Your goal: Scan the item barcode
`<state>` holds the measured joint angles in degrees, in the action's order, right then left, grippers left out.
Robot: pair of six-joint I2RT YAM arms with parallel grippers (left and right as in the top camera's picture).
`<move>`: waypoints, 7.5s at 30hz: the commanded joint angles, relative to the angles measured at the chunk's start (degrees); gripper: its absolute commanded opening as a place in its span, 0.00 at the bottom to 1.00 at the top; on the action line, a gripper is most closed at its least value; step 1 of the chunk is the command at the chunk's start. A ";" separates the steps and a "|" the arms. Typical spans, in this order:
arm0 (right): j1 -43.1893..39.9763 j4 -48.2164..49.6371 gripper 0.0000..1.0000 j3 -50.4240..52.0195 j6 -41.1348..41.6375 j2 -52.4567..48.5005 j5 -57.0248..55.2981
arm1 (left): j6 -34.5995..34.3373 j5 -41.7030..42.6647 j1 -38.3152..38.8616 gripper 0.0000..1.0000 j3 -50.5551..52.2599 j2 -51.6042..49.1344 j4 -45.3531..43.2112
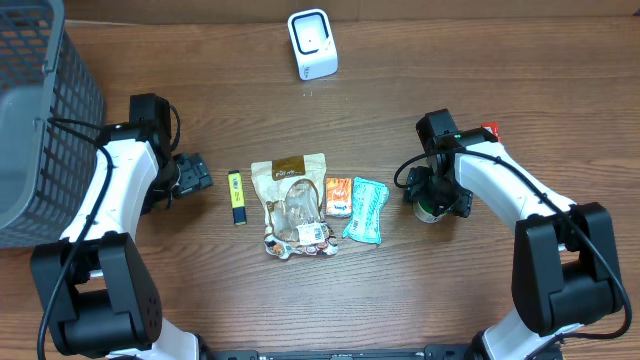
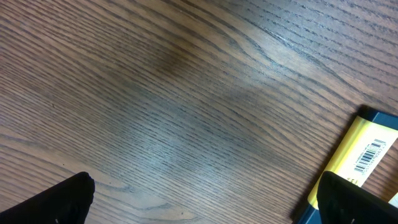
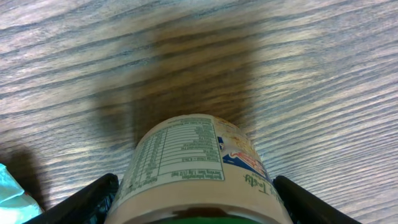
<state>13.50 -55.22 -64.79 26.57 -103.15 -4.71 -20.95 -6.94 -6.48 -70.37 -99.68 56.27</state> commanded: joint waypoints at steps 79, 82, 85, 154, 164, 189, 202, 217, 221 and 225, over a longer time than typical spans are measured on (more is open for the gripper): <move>-0.17 -27.36 0.37 -11.96 0.02 -0.04 50.88 | 0.63 -0.55 0.13 1.00 0.20 -0.28 0.00; -0.17 -19.34 0.20 -11.96 0.02 -0.04 41.62 | 0.63 -0.55 0.13 1.00 0.20 -0.28 0.00; -0.17 -13.94 0.17 -11.96 0.02 -0.04 35.15 | 0.63 -0.55 0.13 1.00 0.20 -0.28 0.00; 9.38 70.20 0.04 -49.27 -18.25 -37.13 4.07 | 0.63 -0.55 0.13 1.00 0.20 -0.28 0.00; 9.38 78.73 0.04 -49.27 -11.52 -41.99 2.60 | 0.63 -0.55 0.13 1.00 0.20 -0.28 0.00; 9.27 81.72 0.04 -49.29 -11.43 -37.00 2.64 | 0.63 -0.55 0.13 1.00 0.20 -0.28 0.00; 6.64 48.33 0.04 -49.29 -11.52 -15.21 4.83 | 0.63 -0.55 0.13 1.00 0.20 -0.28 0.00; -4.55 -16.33 0.04 -45.29 -11.78 -8.20 4.72 | 0.63 -0.55 0.13 1.00 0.20 -0.28 0.00; -7.89 -18.56 0.04 -37.88 -11.78 -8.20 4.74 | 0.63 -0.55 0.13 1.00 0.20 -0.28 0.00; -11.13 -14.53 0.06 -29.68 -11.78 -8.20 4.74 | 0.63 -0.55 0.13 1.00 0.20 -0.28 0.00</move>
<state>4.40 -71.90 -98.21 14.96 -111.98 -0.01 -20.95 -6.94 -6.48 -70.37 -99.68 56.16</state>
